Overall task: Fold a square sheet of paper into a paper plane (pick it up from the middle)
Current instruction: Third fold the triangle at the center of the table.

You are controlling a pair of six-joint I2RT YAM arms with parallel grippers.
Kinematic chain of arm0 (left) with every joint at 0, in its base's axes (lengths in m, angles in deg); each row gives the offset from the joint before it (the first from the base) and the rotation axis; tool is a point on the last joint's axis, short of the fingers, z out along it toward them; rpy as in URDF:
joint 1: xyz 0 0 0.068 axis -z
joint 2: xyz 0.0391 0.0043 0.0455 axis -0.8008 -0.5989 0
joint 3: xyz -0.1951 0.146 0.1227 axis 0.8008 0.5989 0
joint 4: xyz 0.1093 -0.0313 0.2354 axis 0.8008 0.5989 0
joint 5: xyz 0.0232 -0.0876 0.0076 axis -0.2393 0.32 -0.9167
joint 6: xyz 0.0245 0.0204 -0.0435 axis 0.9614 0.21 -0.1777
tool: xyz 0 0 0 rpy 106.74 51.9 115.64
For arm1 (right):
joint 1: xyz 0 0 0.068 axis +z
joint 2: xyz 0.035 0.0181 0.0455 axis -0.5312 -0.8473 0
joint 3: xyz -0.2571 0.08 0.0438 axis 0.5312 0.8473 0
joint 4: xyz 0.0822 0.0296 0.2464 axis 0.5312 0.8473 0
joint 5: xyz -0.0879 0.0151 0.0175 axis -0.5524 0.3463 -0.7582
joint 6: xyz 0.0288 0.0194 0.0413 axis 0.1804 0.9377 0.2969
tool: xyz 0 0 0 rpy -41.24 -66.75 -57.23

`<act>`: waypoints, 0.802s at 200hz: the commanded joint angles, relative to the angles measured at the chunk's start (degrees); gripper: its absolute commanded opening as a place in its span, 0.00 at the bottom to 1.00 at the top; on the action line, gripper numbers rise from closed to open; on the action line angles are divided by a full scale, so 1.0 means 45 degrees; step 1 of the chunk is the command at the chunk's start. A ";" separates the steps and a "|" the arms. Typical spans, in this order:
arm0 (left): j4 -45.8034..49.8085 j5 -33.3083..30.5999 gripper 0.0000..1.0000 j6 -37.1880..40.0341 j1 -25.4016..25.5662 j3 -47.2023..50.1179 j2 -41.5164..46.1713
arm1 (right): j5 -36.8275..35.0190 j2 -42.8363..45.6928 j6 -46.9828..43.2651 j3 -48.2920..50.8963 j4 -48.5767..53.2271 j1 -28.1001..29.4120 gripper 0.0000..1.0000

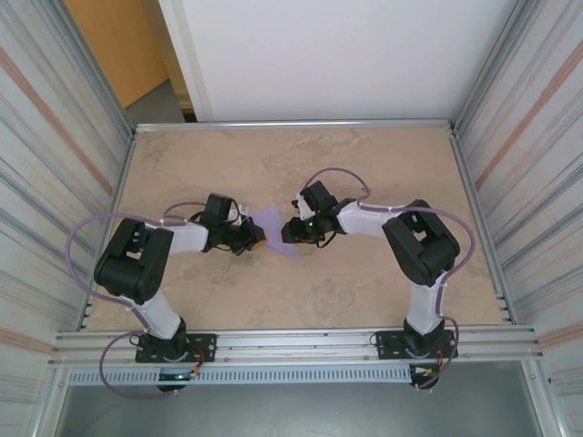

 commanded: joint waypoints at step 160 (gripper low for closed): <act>0.3565 -0.0769 0.08 -0.1509 0.0298 -0.2076 0.0844 | -0.5509 0.0809 -0.5875 0.1855 -0.3838 0.3260 0.38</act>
